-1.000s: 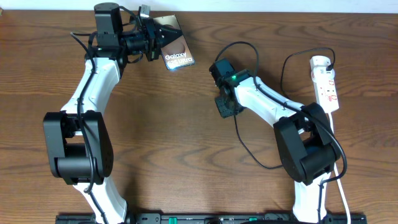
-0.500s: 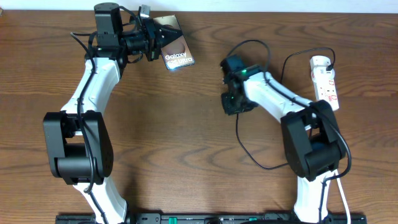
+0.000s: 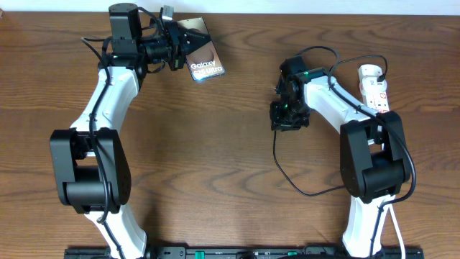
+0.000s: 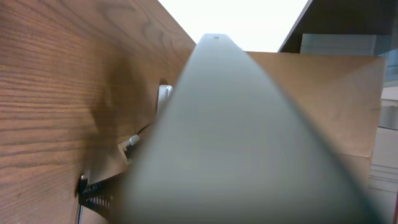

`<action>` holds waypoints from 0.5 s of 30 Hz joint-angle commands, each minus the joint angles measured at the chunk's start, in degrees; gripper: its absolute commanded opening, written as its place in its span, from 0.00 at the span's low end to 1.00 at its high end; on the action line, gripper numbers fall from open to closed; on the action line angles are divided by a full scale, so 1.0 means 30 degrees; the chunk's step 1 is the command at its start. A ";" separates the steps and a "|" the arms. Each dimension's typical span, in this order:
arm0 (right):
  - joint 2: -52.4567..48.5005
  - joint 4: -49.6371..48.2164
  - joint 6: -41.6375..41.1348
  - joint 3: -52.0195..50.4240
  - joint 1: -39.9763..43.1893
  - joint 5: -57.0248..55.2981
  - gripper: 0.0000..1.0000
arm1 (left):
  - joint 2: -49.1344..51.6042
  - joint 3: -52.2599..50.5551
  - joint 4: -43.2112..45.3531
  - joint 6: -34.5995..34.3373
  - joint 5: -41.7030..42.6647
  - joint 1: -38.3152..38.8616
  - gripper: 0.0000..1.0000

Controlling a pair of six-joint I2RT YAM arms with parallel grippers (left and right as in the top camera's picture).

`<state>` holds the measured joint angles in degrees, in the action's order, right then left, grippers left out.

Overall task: Plug charger to phone and switch on socket
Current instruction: 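Close the right gripper on the cable just behind the plug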

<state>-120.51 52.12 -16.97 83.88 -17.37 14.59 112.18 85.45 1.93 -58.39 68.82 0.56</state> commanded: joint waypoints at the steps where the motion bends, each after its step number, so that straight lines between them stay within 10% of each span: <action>1: -0.0474 0.0022 -0.0532 -0.0029 -0.0022 0.0393 0.23 | -0.0029 0.0029 0.0211 0.0306 0.0342 -0.0036 0.07; 15: -0.0481 -0.1596 -0.2382 -0.0270 -0.0998 -0.1253 0.01 | -0.0029 0.0029 0.0211 0.0306 0.0342 -0.0036 0.07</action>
<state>-120.60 48.25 -22.92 83.79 -19.51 12.10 112.18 85.45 1.93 -58.39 68.79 0.56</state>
